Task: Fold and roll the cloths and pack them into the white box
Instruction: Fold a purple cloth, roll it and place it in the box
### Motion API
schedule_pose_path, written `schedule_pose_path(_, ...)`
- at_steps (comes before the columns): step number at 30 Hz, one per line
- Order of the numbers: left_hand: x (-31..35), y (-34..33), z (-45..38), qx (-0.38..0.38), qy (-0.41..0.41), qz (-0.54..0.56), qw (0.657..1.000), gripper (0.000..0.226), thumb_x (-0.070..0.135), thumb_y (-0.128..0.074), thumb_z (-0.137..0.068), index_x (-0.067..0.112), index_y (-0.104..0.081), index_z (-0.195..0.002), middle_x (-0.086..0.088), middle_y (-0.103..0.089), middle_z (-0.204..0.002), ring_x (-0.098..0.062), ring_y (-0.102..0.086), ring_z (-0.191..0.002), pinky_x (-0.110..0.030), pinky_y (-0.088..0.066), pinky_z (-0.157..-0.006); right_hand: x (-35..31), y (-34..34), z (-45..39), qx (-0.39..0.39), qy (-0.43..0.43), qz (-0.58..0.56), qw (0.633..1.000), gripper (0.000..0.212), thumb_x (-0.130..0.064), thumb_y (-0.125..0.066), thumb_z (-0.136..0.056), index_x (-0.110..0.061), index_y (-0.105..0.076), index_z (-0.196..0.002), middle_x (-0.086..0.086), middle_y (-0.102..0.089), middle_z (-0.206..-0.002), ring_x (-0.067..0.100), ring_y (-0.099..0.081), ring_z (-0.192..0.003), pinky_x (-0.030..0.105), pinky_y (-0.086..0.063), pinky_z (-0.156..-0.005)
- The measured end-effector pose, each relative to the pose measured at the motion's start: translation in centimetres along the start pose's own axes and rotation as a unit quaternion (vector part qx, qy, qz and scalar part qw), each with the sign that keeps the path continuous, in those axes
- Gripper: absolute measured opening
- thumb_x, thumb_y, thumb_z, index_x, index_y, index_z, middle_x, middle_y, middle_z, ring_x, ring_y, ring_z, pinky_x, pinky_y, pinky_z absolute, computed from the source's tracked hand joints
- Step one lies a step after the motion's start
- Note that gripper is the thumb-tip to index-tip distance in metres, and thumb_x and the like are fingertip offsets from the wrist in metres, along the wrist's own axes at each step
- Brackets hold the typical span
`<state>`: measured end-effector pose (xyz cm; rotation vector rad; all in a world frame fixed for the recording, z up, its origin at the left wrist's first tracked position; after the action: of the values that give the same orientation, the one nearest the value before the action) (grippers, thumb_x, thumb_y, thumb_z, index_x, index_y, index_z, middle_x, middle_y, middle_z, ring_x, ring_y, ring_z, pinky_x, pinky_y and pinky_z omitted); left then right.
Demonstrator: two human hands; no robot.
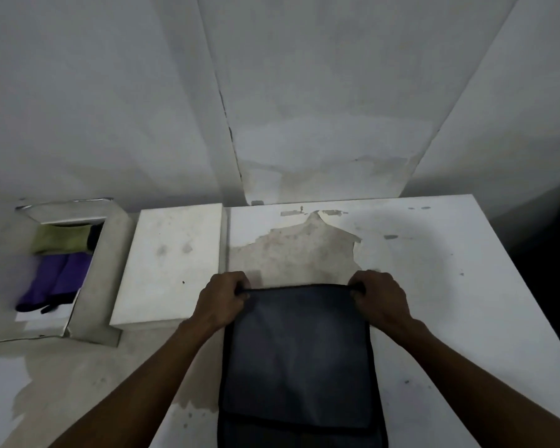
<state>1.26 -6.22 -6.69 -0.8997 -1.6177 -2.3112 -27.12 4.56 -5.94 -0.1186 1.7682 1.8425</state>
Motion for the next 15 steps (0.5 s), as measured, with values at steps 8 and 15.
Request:
schedule_pose_path(8, -1.8, -3.0, 6.5, -0.071, -0.053, 0.056, 0.994, 0.028, -0.009, -0.062, -0.07, 0.019, -0.058, -0.069, 0.002, -0.063, -0.077, -0.013, -0.06, -0.072, -0.026, -0.047, -0.064, 0.7, -1.5, 7.4, -0.061, 0.016, -0.076, 0.995, 0.015, -0.005, -0.065, -0.071, -0.017, -0.072, -0.077, -0.002, -0.07, -0.08, 0.014, -0.062, -0.072, 0.022, -0.04, -0.057)
schedule_pose_path(15, -4.1, -5.6, 11.8, -0.119, -0.066, 0.026, 0.99, 0.024, -0.006, -0.064, -0.071, 0.017, -0.058, -0.069, 0.001, -0.059, -0.081, -0.017, -0.058, -0.076, -0.024, -0.043, -0.063, 1.5, -4.1, 13.4, -0.121, 0.025, -0.09, 0.988, 0.016, -0.003, -0.069, -0.07, -0.015, -0.074, -0.08, -0.001, -0.07, -0.083, 0.014, -0.063, -0.074, 0.021, -0.047, -0.062)
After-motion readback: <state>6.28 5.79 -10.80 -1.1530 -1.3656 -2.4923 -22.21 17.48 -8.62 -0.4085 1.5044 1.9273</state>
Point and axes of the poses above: each hand's wrist, its own z-axis away from the middle knuckle, its own y-axis out of the back of the hand, x = y × z, the point moved 6 cm from there along -z, towards the middle knuckle
